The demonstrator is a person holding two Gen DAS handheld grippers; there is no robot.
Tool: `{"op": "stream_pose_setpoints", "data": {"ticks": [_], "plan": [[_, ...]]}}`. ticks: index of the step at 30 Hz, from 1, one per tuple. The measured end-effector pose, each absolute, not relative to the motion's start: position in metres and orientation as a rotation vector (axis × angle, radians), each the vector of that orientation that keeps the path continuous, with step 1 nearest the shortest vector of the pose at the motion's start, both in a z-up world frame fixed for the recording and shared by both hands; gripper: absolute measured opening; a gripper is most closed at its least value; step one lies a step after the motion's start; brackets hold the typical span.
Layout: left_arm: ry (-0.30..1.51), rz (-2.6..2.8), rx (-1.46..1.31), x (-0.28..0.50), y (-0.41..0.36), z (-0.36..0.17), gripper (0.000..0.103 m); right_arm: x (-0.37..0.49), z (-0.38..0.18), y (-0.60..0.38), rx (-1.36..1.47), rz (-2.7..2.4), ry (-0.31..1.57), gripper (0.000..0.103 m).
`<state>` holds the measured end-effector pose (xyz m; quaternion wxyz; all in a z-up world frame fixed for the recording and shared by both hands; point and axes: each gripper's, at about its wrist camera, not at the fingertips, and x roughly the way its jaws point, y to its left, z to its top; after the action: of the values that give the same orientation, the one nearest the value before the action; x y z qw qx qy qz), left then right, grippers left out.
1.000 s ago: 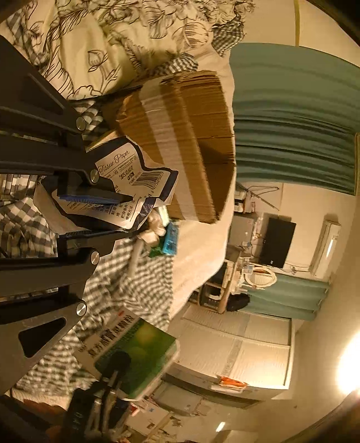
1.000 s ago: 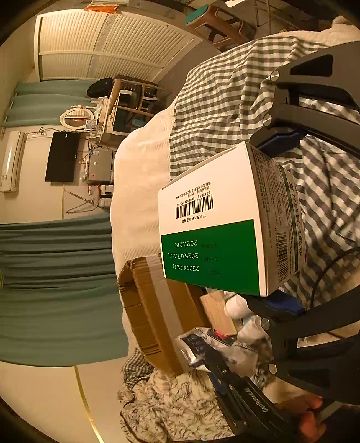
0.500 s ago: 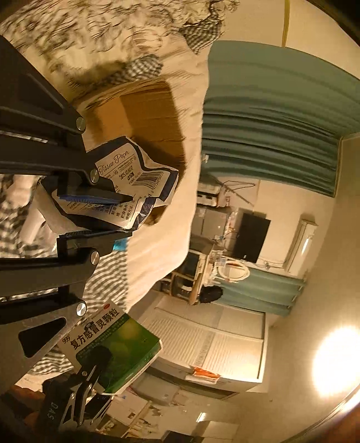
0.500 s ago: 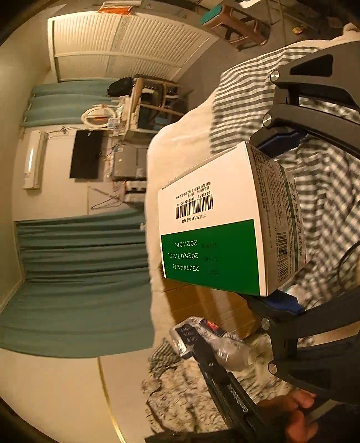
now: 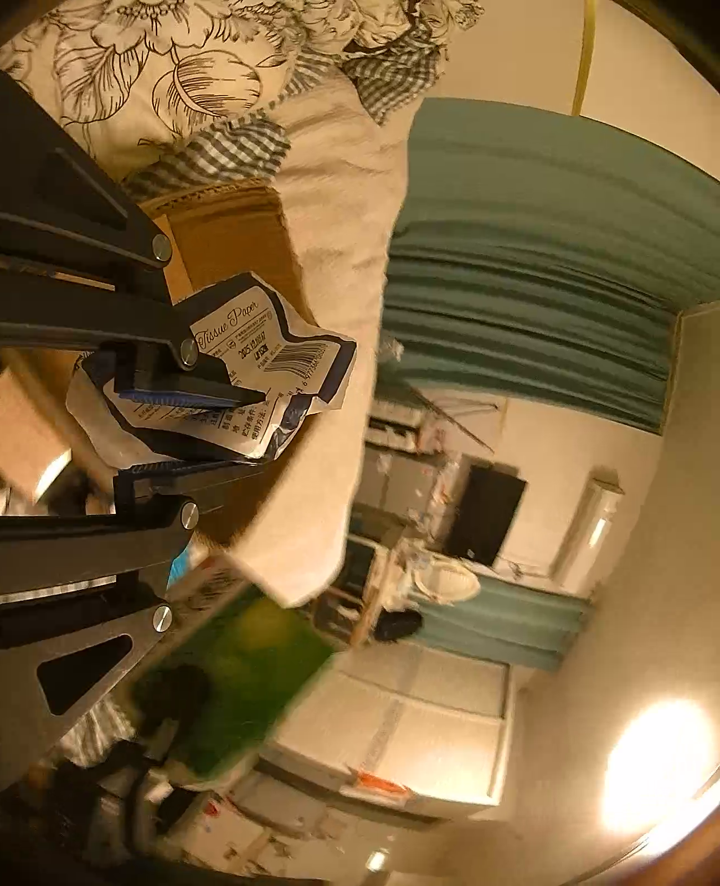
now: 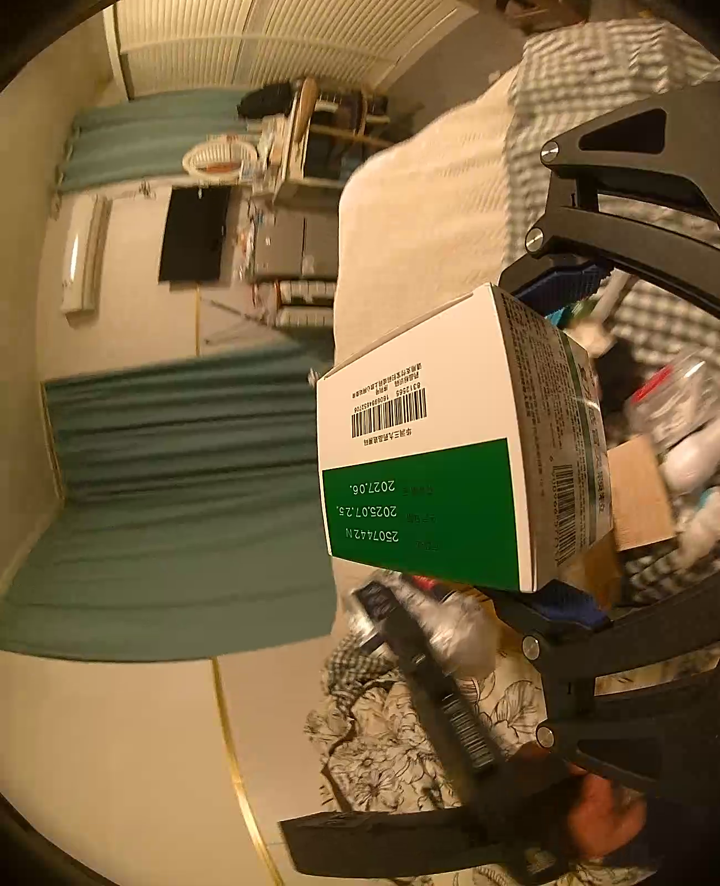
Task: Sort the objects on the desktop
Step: 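Carry the packet and green box over the cardboard box and open both tools, then grasp the white figurine with the left tool while the right grasps the clear cable jar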
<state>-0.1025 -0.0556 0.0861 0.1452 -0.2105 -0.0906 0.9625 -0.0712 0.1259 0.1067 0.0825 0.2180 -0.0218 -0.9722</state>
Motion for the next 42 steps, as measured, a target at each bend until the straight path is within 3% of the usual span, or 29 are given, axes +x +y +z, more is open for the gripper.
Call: {"op": "stream_pose_setpoints", "data": {"ticks": [10,12,14,16,22,28,36,42], "plan": [[-0.262,2.806,-0.721,-0.149,-0.071,0.025,0.016,-0.176,0.049,0.104,0.712,-2.819,-0.147,0.081],[-0.267,2.822,-0.727,-0.148,-0.072,0.025,0.027,-0.180,0.046,0.109,0.699,-2.827,-0.186,0.083],[-0.286,2.842,-0.720,-0.144,-0.073,0.030,0.065,-0.179,0.051,0.116,0.693,-2.834,-0.254,0.098],[-0.323,2.862,-0.658,-0.133,-0.076,0.039,0.083,-0.170,0.059,0.123,0.683,-2.843,-0.278,0.100],[-0.320,2.846,-0.596,-0.091,-0.073,0.075,0.084,-0.100,0.098,0.138,0.663,-2.918,-0.114,0.100],[-0.219,2.825,-0.714,-0.042,-0.056,0.082,0.084,-0.014,0.133,0.169,0.688,-2.981,-0.043,0.100],[-0.104,2.756,-0.929,-0.005,-0.018,0.033,0.084,0.058,0.131,0.195,0.732,-3.050,-0.080,0.100],[-0.199,2.658,-1.055,0.006,-0.005,-0.019,0.084,0.073,0.081,0.206,0.824,-3.041,-0.142,0.100]]}}
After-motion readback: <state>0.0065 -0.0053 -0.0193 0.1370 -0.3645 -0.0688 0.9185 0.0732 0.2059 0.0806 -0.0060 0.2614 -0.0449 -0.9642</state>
